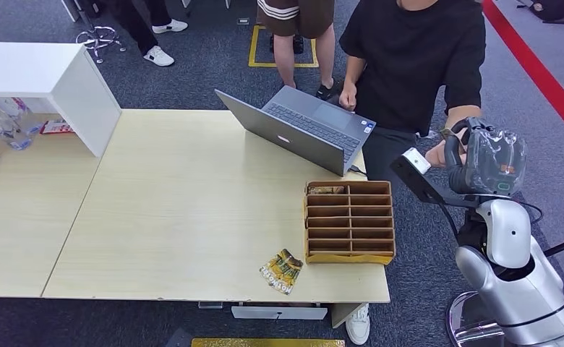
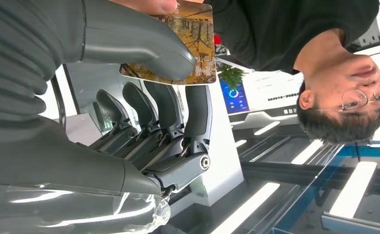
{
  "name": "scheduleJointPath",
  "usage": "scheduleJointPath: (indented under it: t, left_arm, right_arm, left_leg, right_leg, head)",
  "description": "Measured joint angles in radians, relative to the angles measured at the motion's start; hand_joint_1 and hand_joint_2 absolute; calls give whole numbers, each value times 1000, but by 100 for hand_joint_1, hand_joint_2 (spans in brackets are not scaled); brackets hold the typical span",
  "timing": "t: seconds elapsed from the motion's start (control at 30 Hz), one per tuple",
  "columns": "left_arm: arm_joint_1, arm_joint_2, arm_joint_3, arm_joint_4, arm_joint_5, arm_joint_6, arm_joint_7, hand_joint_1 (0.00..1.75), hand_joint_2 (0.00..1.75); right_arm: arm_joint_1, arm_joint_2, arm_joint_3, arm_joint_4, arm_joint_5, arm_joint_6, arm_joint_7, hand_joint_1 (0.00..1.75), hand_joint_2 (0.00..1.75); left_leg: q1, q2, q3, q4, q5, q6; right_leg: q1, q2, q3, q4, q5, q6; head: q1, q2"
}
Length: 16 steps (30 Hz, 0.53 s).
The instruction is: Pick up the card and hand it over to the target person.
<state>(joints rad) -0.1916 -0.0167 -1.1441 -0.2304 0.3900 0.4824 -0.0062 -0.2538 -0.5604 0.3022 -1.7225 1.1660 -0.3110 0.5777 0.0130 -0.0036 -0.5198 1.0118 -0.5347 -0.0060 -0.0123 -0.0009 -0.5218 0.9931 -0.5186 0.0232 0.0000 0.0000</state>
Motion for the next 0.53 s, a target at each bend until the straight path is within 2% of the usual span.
scheduleJointPath:
  t: [0.2, 0.33, 0.47, 0.53]
  left_arm:
    - [-5, -2, -4, 1, -7, -4, 5, 0, 0]
    - [-4, -1, -3, 1, -11, -5, 8, 0, 0]
    - [-3, -1, 2, 0, -11, -5, 8, 0, 0]
    - [-2, 0, 3, 1, -11, -3, 9, 0, 0]
  right_arm:
    - [19, -14, -6, 68, 66, 21, 3, 144, 175]
    - [35, -18, 2, 86, 116, 57, 3, 134, 175]
    - [49, -4, 1, 102, 111, 115, 12, 0, 175]
    - [52, 0, -1, 108, 104, 111, 13, 0, 175]
  left_leg:
    - [0, -1, 0, -1, 0, 0]
    - [0, -2, 1, -2, 2, 1]
    - [0, -2, 0, -1, 0, 0]
    - [0, -2, 1, -1, 1, 0]
  right_leg:
    - [0, -1, 1, -1, 0, 0]
    - [0, -2, 2, -3, 1, 0]
    - [0, -2, 1, -1, 0, 0]
    - [0, -2, 2, -2, 1, 0]
  head:
    - [0, 0]
    - [0, 0]
    - [0, 0]
    - [0, 0]
